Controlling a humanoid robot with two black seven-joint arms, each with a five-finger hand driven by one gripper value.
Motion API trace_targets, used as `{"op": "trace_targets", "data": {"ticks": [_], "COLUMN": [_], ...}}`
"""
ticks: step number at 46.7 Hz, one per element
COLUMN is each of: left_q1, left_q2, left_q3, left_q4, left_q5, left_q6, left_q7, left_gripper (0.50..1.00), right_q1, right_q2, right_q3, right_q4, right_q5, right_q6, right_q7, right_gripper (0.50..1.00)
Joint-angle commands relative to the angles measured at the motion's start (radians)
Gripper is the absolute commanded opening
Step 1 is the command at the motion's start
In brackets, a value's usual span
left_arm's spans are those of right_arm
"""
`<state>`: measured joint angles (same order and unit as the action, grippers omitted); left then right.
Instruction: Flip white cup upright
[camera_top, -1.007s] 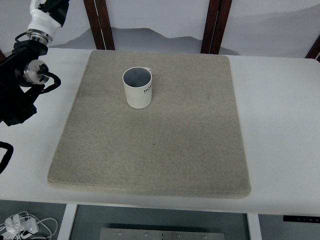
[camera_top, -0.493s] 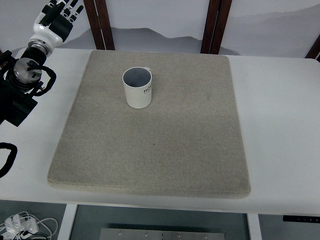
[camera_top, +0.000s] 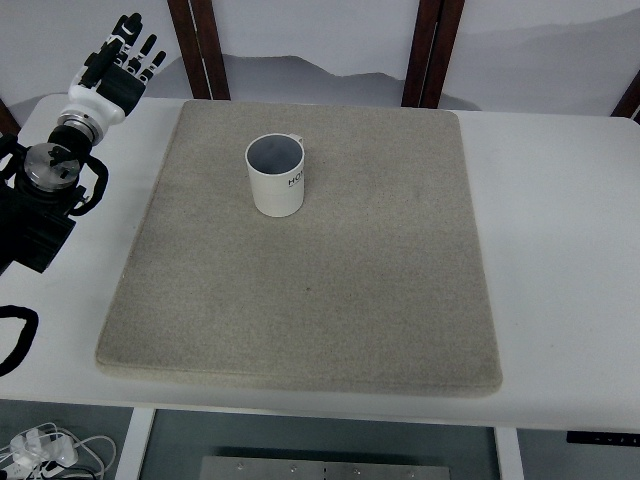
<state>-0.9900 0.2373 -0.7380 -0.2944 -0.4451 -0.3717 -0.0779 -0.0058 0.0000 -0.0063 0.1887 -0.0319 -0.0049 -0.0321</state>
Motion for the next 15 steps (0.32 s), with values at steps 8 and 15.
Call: {"op": "trace_targets", "data": {"ticks": [8, 15], "left_q1": [0.008, 0.010], "left_q2": [-0.055, -0.085], "left_q3": [-0.011, -0.044], "left_q4": [0.011, 0.037], "left_q5": [-0.004, 0.000], "left_q6": [-0.027, -0.026], "left_q7": [-0.020, -0.023], "left_gripper": [0.999, 0.996], "right_q1": [-0.005, -0.005], "right_q2": [0.000, 0.000], "right_q3": [-0.001, 0.000], "right_q4": [-0.002, -0.002], "right_q5": [0.001, 0.001], "right_q6": [-0.001, 0.002], "right_q7": [0.000, -0.002], "right_gripper": [0.952, 0.952]}}
